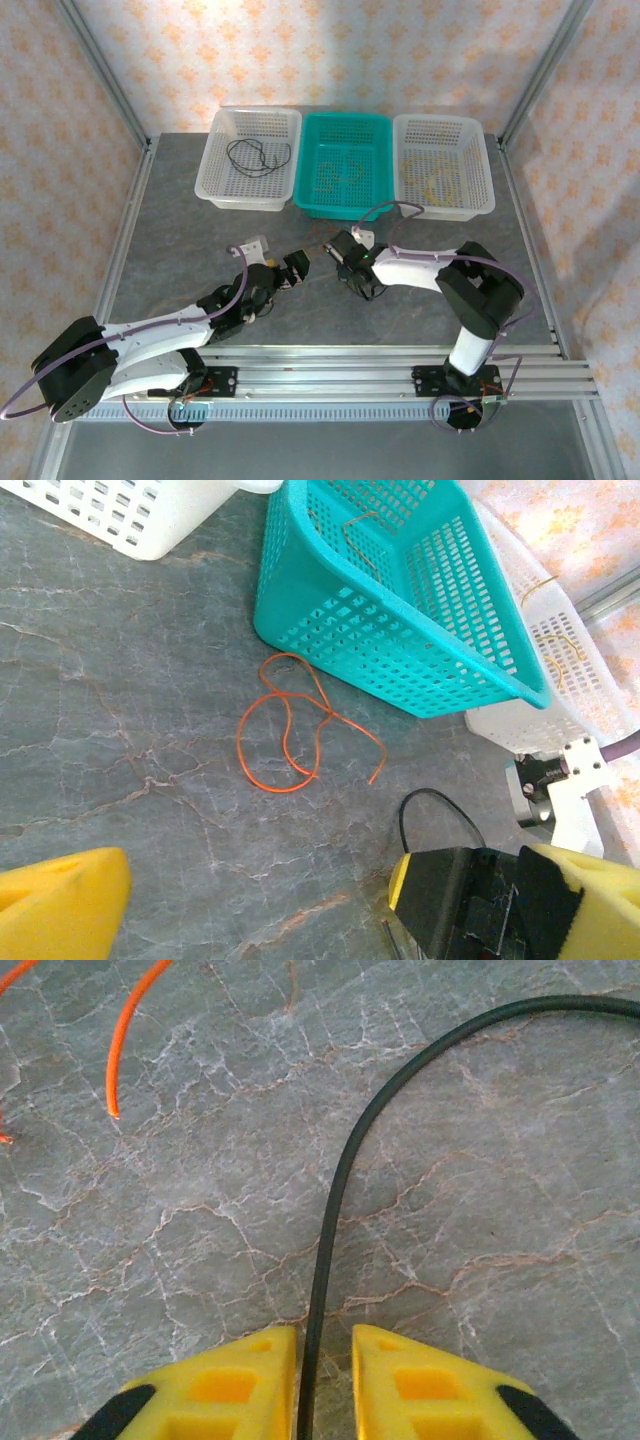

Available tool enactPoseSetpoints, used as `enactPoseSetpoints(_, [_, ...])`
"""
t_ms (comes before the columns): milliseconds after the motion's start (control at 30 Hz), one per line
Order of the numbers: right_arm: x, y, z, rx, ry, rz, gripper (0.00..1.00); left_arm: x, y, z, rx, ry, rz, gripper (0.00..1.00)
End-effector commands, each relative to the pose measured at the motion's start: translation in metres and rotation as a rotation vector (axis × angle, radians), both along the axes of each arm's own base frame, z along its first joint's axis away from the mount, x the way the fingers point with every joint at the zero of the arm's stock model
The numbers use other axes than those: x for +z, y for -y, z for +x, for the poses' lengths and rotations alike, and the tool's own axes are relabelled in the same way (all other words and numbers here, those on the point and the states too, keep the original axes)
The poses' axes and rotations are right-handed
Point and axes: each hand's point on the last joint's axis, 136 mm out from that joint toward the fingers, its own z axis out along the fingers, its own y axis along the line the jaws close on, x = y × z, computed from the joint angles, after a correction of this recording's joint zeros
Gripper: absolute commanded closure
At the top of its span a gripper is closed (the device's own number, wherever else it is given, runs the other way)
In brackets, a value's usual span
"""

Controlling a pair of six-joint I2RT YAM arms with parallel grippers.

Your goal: Untangle the cables

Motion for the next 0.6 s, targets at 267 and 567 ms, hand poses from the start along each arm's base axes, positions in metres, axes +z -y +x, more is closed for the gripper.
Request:
enactPoseSetpoints(267, [0.048, 0.015, 0.003, -0.06, 0.144, 0.048, 0.98, 0.022, 0.006, 0.006, -0.023, 0.061, -0.011, 0.01])
enactPoseSetpoints(567, [0.167, 0.028, -0.007, 0.04, 0.433, 0.228, 1.0, 0.08, -0.019, 0.031, -0.055, 0.221, -0.011, 0.01])
